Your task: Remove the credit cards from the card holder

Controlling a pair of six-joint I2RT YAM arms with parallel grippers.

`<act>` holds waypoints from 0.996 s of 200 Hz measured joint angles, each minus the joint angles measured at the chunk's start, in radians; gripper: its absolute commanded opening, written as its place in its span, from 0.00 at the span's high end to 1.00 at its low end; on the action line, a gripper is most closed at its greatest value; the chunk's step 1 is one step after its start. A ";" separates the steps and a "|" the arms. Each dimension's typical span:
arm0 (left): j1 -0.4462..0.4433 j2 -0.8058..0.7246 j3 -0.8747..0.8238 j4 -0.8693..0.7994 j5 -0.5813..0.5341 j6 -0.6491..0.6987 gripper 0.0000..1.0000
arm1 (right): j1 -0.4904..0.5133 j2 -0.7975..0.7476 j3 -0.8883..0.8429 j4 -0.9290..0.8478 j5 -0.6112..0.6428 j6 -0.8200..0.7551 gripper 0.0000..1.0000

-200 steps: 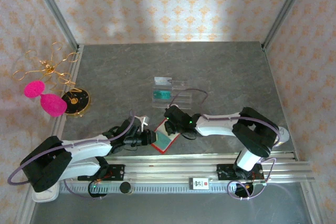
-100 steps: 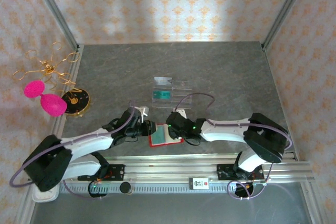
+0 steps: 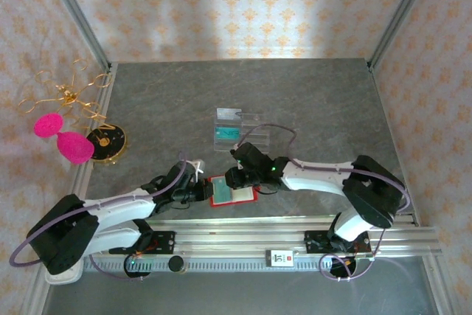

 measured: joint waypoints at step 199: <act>0.000 0.098 0.021 0.095 0.015 0.004 1.00 | -0.043 0.063 -0.092 0.128 -0.097 0.081 1.00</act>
